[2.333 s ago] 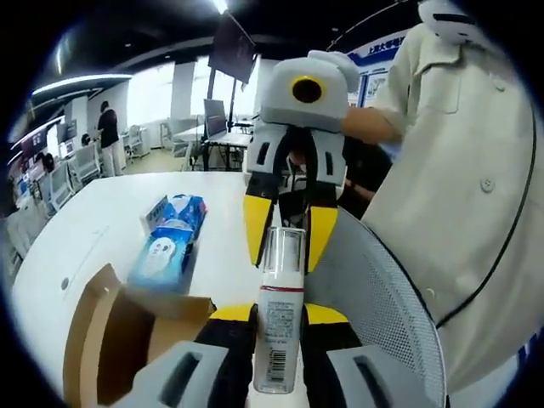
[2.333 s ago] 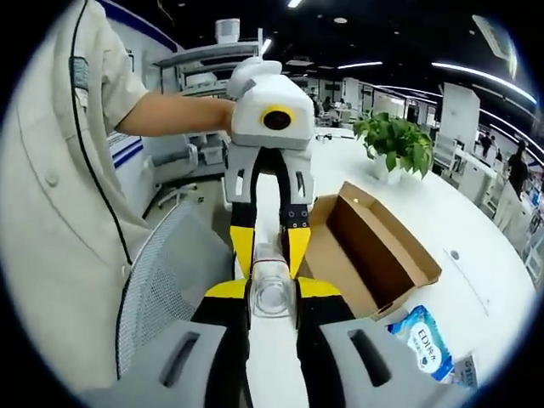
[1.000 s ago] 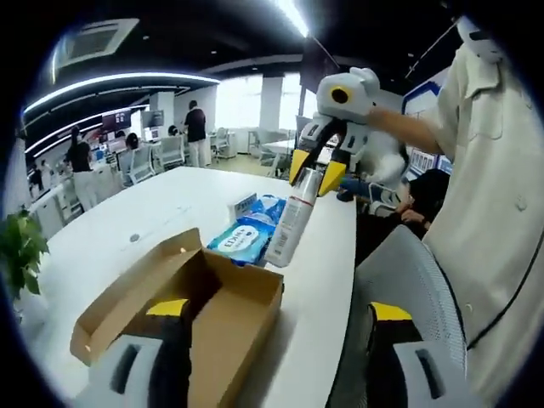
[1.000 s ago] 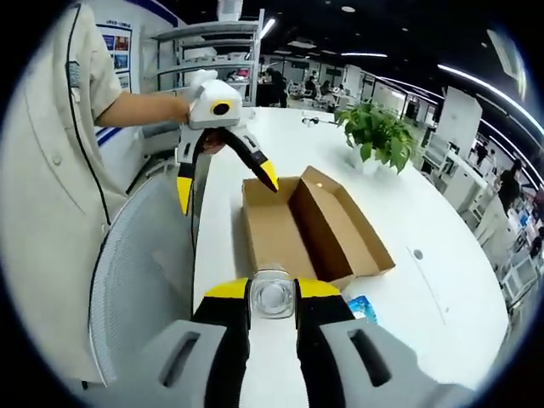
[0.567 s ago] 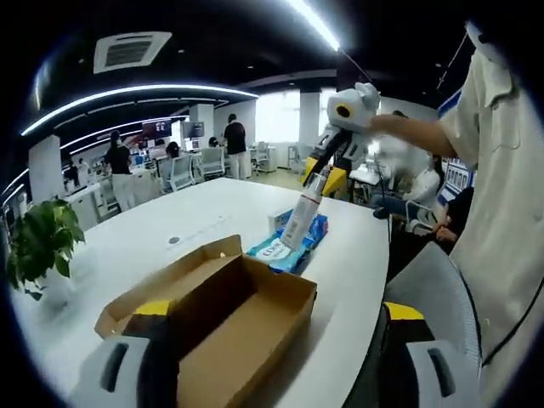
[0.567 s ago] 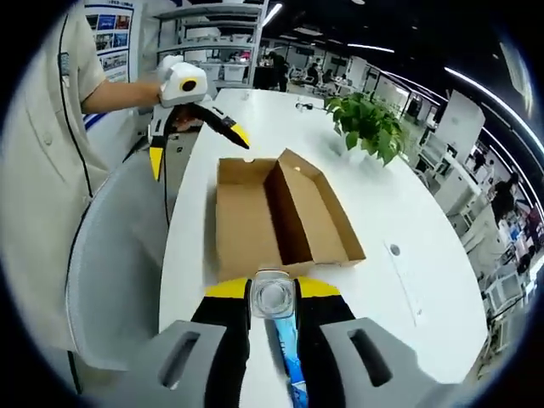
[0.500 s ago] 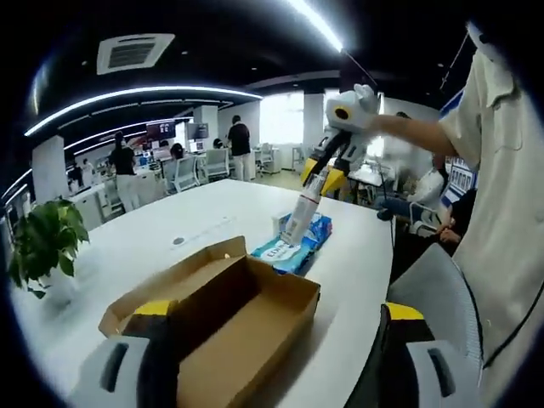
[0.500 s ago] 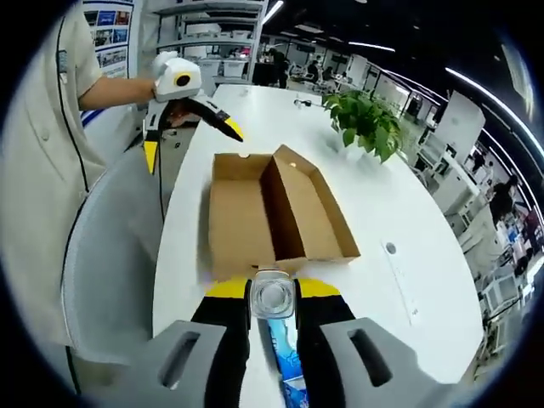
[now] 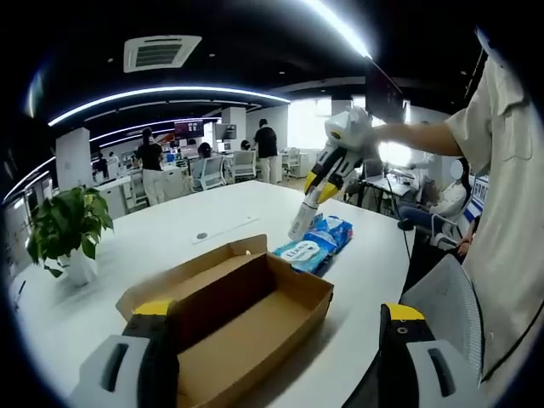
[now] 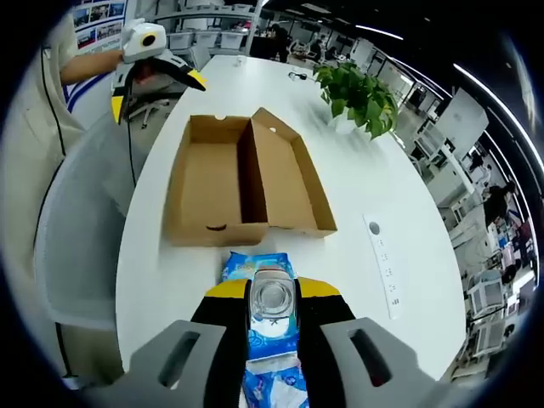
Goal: Operate the shoe box by opening the lid, removing the specified soft item, and placing it in the target area until the item is outside and the box remains undamaged.
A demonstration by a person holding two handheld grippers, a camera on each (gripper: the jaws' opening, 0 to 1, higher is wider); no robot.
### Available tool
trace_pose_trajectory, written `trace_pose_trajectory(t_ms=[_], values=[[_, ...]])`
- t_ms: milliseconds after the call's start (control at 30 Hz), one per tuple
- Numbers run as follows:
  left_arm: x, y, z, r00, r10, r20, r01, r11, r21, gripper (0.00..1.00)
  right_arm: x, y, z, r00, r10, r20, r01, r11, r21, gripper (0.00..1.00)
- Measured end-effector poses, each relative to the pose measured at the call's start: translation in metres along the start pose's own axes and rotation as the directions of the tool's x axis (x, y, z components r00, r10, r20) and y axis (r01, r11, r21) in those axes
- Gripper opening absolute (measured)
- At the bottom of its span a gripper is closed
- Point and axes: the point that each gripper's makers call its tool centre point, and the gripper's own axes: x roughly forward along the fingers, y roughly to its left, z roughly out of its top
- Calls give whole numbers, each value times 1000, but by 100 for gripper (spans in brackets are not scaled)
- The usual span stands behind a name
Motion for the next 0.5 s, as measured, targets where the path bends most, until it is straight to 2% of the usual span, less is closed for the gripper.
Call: trace_pose_trajectory(t_ms=[333,500], values=[[-13,3,-9,999,43,-2,-43,999,-28,100,25,-34,-25,996,2,-88,-8,998,-60,17],[-19,5,-14,998,59,-8,-59,997,-40,100,36,-45,-34,994,10,-113,-16,998,-58,17]])
